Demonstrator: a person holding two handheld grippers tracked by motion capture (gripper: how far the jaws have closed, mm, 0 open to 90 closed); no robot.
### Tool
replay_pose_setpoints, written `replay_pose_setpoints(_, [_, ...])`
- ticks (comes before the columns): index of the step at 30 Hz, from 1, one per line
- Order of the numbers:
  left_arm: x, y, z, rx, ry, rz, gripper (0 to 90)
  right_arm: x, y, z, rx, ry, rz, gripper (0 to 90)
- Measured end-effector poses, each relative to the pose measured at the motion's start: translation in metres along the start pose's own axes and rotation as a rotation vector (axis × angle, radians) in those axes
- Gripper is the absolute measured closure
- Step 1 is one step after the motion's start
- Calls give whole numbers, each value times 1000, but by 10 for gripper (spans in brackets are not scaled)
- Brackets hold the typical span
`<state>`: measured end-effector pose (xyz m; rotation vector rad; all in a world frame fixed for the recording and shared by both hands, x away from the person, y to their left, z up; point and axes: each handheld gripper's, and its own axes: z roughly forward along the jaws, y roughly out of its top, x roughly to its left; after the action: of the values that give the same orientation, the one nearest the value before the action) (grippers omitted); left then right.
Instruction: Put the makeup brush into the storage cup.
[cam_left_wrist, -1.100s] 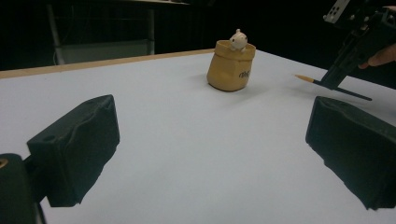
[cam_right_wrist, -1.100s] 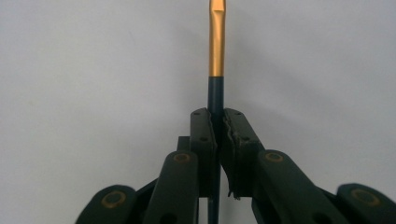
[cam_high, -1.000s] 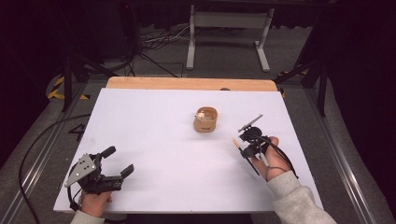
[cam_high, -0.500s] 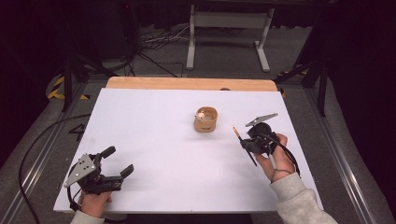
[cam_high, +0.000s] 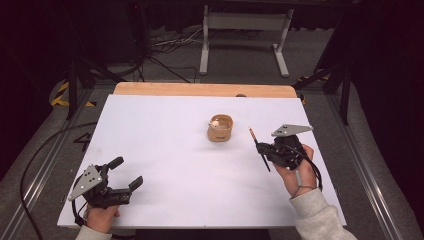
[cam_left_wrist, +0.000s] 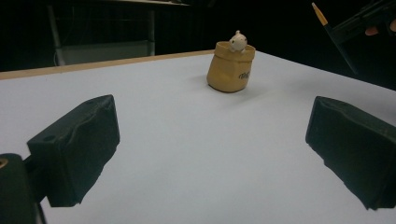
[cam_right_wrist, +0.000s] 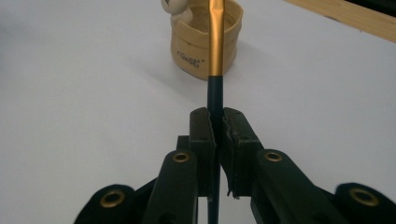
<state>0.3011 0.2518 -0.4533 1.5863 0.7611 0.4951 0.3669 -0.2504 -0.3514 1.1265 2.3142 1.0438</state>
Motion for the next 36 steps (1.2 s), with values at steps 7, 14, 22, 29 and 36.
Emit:
replay_pose_setpoints(7, [0,0,0,-1,0,1,37,1,-5,-4,-112,11,-16,832])
replay_pose_setpoints(14, [0,0,0,-3,0,4,37,1,-12,-6,-233,24,-41,831])
replay_pose_setpoints(22, [0,0,0,-1,0,1,37,-2,-18,-9,-359,18,-36,831])
replay_pose_setpoints(29, [0,0,0,-2,0,1,37,-4,-24,-8,-434,20,-19,831])
replay_pose_setpoints(36, [0,0,0,-1,1,4,37,-5,-27,-6,-500,27,-12,831])
